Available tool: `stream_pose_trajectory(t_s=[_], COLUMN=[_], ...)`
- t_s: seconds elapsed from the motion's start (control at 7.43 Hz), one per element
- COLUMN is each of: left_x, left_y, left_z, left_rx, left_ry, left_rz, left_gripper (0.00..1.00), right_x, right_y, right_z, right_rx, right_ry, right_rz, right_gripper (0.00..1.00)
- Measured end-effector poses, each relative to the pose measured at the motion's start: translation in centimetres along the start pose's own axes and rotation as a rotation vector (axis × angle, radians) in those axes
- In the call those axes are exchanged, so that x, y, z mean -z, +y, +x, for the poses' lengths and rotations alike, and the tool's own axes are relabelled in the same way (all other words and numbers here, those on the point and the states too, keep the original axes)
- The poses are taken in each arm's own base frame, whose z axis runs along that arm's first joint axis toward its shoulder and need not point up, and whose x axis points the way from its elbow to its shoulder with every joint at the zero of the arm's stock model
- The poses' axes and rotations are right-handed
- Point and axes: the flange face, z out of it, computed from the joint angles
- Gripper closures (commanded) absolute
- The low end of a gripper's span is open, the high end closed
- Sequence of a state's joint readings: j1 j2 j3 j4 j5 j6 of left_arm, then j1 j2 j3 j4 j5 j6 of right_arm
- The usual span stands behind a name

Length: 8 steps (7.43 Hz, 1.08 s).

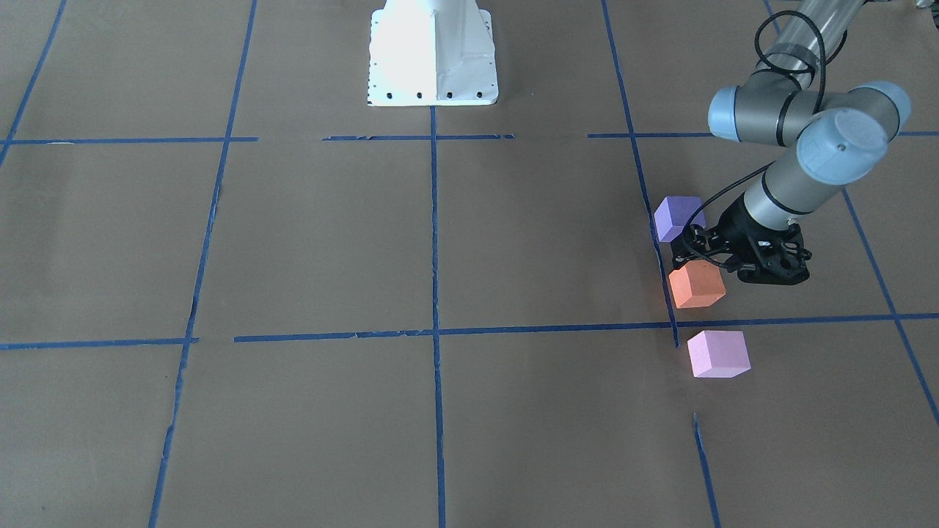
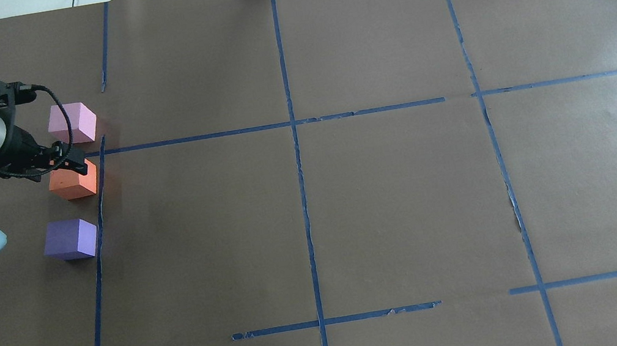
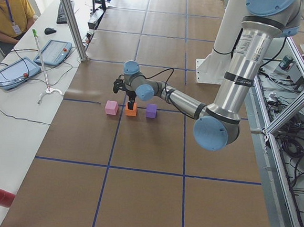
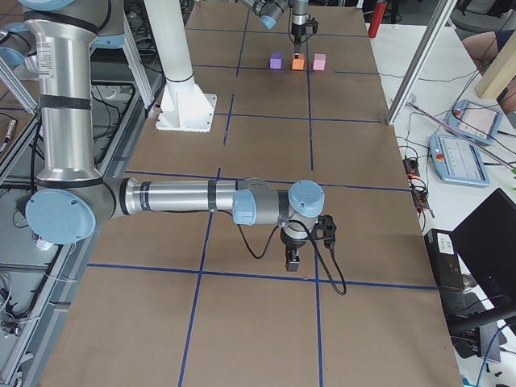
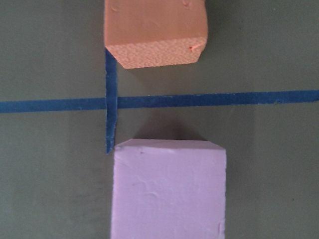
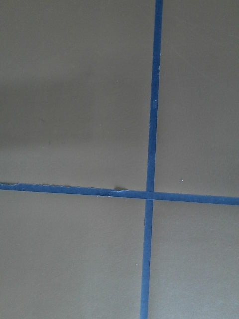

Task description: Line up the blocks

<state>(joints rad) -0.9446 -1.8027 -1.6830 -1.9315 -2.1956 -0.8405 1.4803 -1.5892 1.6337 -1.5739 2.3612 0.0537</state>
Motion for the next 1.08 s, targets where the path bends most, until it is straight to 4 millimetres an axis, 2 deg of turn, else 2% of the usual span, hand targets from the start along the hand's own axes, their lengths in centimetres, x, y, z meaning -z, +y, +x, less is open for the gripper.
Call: stream_pose_trajectory(t_s=[0.13, 0.27, 0.54, 0.67, 0.81, 1.08], left_x=[3.5, 6.1, 8.6, 9.7, 11.6, 15.5], left_y=[0.2, -0.1, -0.5, -1.2, -2.4, -4.3], left_z=[-0.7, -1.5, -2.3, -3.8, -7.2, -15.8], left_rx=[0.008, 0.027, 0.045, 0.025, -0.015, -0.084], left_ry=[0.011, 0.011, 0.001, -0.026, -0.078, -0.168], left_rz=[0.045, 0.077, 0.098, 0.100, 0.099, 0.095], left_gripper=[0.00, 0.00, 0.00, 0.00, 0.00, 0.01], right_x=[0.0, 0.0, 0.0, 0.0, 0.0, 0.0], right_y=[0.0, 0.0, 0.0, 0.0, 0.0, 0.0], right_z=[0.0, 0.0, 0.0, 0.0, 0.0, 0.0], right_rx=[0.000, 0.000, 0.000, 0.000, 0.000, 0.000], right_ry=[0.000, 0.000, 0.000, 0.000, 0.000, 0.000], right_rz=[0.000, 0.000, 0.000, 0.000, 0.000, 0.000], right_gripper=[0.00, 0.00, 0.00, 0.00, 0.00, 0.00])
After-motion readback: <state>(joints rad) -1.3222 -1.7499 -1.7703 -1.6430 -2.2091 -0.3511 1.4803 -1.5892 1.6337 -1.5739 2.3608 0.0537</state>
